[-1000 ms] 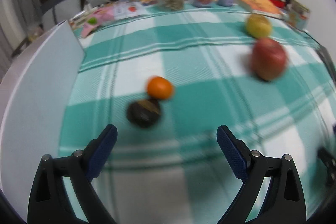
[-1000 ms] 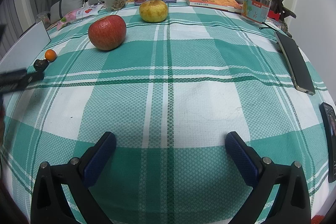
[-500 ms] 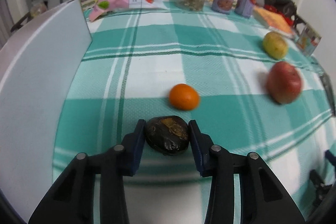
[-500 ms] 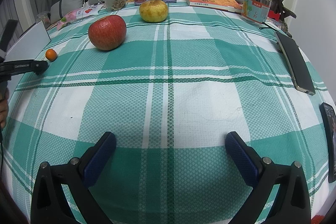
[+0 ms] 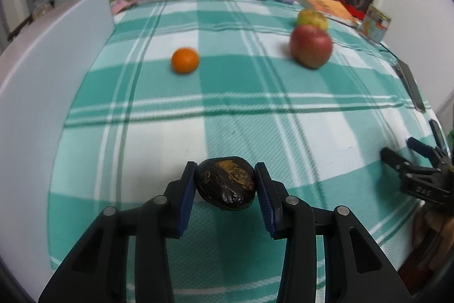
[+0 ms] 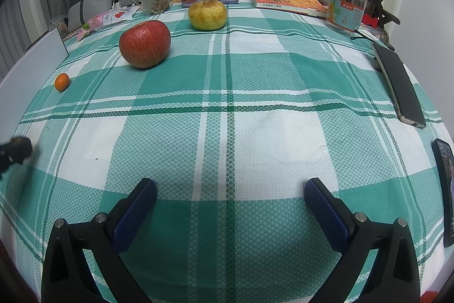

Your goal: Organize fruits

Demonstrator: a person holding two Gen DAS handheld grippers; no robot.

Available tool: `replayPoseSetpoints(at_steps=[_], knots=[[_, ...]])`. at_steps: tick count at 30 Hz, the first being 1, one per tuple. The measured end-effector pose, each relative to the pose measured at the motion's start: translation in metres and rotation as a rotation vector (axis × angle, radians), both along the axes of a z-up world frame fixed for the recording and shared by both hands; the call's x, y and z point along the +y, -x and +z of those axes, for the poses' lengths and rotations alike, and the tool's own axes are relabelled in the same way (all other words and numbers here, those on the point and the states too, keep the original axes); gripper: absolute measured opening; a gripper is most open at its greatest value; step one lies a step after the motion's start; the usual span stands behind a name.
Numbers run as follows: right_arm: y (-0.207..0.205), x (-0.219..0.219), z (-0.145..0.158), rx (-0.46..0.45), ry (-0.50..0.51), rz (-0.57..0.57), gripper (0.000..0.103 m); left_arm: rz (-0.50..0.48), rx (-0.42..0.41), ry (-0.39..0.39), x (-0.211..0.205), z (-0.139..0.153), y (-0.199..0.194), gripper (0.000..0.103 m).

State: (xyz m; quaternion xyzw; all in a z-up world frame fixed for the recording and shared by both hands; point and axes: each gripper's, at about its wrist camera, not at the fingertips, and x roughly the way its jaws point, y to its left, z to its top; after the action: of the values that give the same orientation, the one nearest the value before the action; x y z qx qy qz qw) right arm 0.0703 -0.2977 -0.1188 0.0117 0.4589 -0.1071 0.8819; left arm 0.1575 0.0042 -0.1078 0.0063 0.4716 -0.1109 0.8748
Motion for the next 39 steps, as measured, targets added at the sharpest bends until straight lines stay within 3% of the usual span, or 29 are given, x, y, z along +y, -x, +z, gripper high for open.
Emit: replayPoseSetpoints(at_steps=[2, 4, 5, 6, 8, 18, 20, 22, 26, 33, 35, 36, 39], knots=[[0.000, 0.000, 0.000, 0.000, 0.000, 0.000, 0.103, 0.016, -0.017, -0.014, 0.002, -0.006, 0.000, 0.044], [0.000, 0.000, 0.000, 0.000, 0.000, 0.000, 0.103, 0.013, -0.045, -0.038, 0.000, -0.007, 0.002, 0.068], [0.000, 0.000, 0.000, 0.000, 0.000, 0.000, 0.103, 0.016, -0.056, -0.064, -0.002, -0.008, 0.003, 0.085], [0.000, 0.000, 0.000, 0.000, 0.000, 0.000, 0.103, 0.018, -0.072, -0.082, -0.002, -0.008, 0.004, 0.087], [0.000, 0.000, 0.000, 0.000, 0.000, 0.000, 0.103, 0.011, -0.076, -0.107, -0.003, -0.014, 0.005, 0.089], [-0.003, -0.001, 0.000, 0.009, -0.011, 0.001, 0.103, 0.040, -0.079, -0.076, 0.004, -0.017, 0.004, 0.095], [-0.010, -0.001, 0.007, 0.001, -0.062, -0.002, 0.103, 0.041, -0.081, -0.075, 0.004, -0.017, 0.004, 0.095], [-0.026, 0.004, 0.021, -0.047, -0.126, 0.029, 0.103, 0.041, -0.081, -0.074, 0.004, -0.017, 0.004, 0.095], [-0.090, 0.038, 0.048, -0.119, -0.111, 0.154, 0.103, 0.041, -0.081, -0.074, 0.004, -0.017, 0.004, 0.095], [-0.189, 0.089, 0.021, 0.029, 0.054, 0.243, 0.102, 0.041, -0.081, -0.074, 0.004, -0.017, 0.004, 0.095], [-0.198, 0.093, 0.016, 0.063, 0.099, 0.249, 0.084, 0.041, -0.081, -0.074, 0.004, -0.017, 0.004, 0.095], [-0.200, 0.094, 0.015, 0.088, 0.137, 0.244, 0.068, 0.041, -0.081, -0.074, 0.004, -0.017, 0.004, 0.095], [-0.200, 0.087, 0.017, 0.107, 0.094, 0.245, 0.068, 0.041, -0.081, -0.074, 0.004, -0.017, 0.004, 0.095]])
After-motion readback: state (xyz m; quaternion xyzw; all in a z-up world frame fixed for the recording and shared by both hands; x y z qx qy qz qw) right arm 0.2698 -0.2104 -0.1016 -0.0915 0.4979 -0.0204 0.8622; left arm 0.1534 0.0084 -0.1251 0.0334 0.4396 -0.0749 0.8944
